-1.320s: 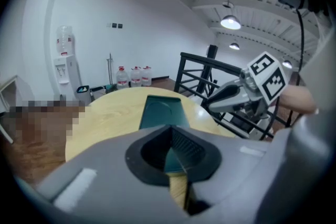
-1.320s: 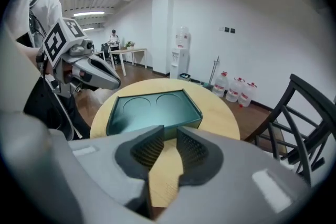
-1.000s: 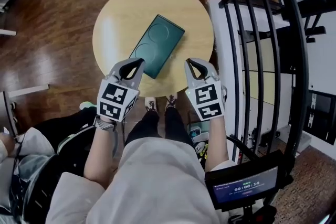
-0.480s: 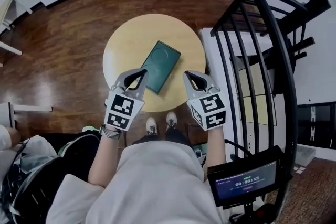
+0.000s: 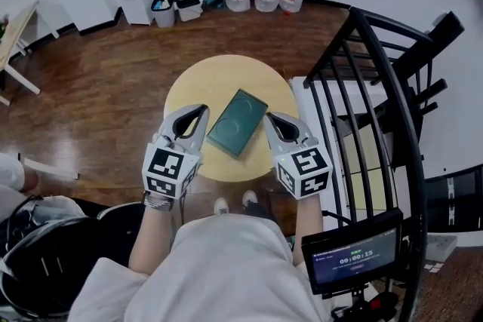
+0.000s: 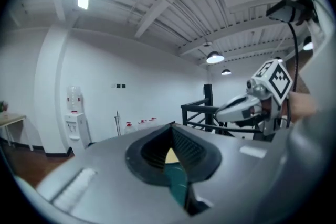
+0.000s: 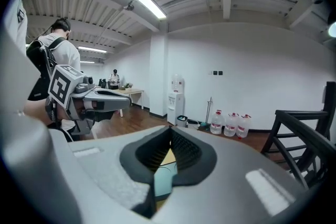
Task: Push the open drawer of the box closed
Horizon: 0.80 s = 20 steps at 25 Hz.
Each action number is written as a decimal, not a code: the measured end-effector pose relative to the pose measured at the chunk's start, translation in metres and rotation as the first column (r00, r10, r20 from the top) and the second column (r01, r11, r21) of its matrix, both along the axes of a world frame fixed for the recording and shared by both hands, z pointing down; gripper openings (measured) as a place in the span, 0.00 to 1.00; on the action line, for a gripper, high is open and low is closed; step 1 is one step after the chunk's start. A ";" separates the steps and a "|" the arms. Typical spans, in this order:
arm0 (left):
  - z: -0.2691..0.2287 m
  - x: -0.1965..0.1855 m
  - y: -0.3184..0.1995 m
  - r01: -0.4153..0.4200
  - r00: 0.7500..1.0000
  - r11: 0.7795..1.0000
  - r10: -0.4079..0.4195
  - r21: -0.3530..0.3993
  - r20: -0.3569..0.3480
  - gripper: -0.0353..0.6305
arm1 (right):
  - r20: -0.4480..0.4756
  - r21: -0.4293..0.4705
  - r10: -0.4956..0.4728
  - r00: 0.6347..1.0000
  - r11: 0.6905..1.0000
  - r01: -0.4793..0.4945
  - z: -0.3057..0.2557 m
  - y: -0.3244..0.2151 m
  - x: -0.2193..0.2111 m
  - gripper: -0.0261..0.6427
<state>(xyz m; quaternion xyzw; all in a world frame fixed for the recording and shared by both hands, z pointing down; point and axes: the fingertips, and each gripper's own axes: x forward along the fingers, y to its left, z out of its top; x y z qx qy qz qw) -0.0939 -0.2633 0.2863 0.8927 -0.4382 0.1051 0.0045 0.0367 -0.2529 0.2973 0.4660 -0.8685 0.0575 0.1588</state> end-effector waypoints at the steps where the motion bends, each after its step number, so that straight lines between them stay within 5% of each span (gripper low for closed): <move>1: -0.004 -0.002 0.001 0.000 1.000 1.000 0.000 0.009 -0.004 0.06 | 0.003 0.003 -0.001 1.000 1.000 0.001 -0.003 0.000 -0.002 0.04; 7: -0.002 -0.014 0.011 0.000 0.999 1.000 0.000 0.004 -0.046 0.06 | 0.029 -0.013 0.028 0.999 1.000 -0.028 -0.005 0.010 -0.014 0.04; 20: -0.001 -0.003 0.062 -0.022 1.000 0.999 0.021 0.047 0.015 0.06 | 0.079 -0.001 -0.003 0.997 1.000 0.003 -0.015 0.041 -0.018 0.05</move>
